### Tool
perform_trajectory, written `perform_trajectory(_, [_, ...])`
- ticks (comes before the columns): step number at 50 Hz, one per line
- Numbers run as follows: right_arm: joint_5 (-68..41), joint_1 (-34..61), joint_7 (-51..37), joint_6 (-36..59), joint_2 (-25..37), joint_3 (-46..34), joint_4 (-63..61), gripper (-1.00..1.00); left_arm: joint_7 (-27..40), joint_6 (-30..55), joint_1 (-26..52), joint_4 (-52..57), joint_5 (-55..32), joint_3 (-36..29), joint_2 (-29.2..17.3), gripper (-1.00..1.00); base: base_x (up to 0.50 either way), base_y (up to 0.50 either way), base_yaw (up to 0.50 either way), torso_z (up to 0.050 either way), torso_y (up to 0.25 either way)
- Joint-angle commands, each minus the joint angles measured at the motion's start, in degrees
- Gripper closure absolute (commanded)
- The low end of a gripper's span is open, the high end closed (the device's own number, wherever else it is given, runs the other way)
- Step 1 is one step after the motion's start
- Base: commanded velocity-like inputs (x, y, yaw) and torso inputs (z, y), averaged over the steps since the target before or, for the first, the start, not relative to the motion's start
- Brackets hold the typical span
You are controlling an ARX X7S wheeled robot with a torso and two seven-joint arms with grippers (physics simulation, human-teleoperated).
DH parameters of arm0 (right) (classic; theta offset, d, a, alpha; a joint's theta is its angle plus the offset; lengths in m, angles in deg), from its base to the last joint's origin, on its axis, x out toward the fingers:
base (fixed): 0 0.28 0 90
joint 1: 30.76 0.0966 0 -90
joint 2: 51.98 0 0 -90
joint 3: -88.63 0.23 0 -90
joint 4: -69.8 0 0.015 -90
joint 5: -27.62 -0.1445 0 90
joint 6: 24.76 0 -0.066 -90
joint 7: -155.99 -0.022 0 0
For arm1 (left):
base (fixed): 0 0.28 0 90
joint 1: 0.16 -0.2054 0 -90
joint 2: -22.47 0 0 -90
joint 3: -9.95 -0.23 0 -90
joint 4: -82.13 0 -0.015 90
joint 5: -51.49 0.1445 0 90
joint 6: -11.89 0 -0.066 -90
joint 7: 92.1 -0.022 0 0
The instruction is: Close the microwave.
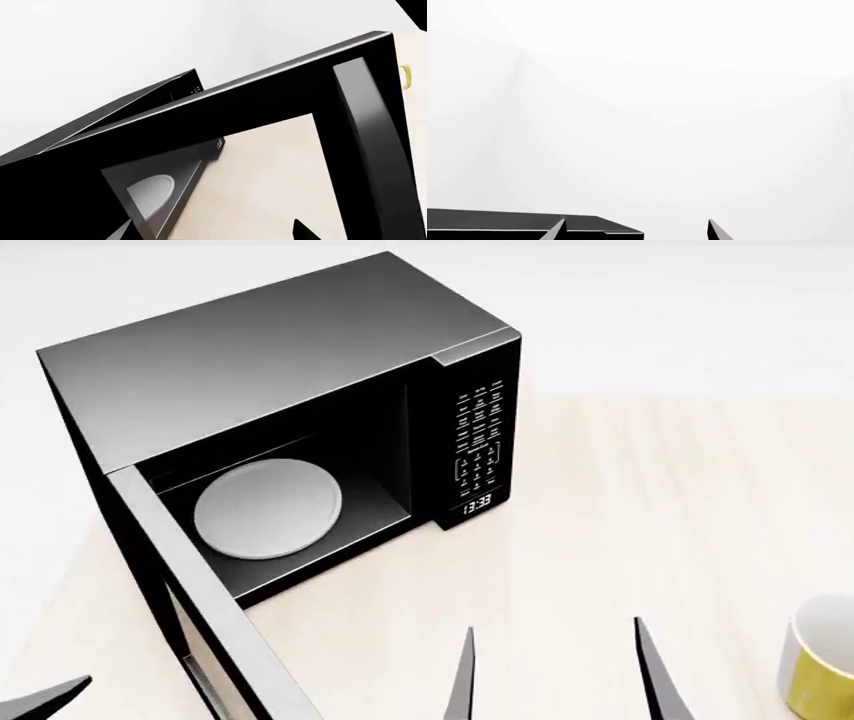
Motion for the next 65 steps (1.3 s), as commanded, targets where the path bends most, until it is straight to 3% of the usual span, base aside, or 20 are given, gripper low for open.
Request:
perform_trajectory(1, [0.7,0.2,0.5,-0.2,-0.5,0.8,0.2,-1.00,-3.1,-1.3,4.6,-6.7,3.0,-3.0,4.0,-1.00,0.00,0.00,0.00,0.000,0.000])
perform_trajectory(20, [0.2,0.3,0.1,-0.3,-0.1,0.1,0.7,-1.00,-3.2,-4.1,13.2,-17.6,5.3,-6.5,11.4,-1.00,0.00,0.00,0.00,0.000,0.000])
perform_trajectory(42, [0.1,0.5,-0.6,-0.2,0.3,-0.2,0.8,-1.00,-4.0,-5.3,16.7,-22.2,6.4,-9.2,14.5,-1.00,0.00,0.00,0.00,0.000,0.000])
perform_trajectory(65, [0.1,0.6,-1.3,-0.2,0.7,-0.7,1.1,-1.00,0.1,-6.7,21.0,-27.3,6.7,-7.6,18.1,-1.00,0.00,0.00,0.00,0.000,0.000])
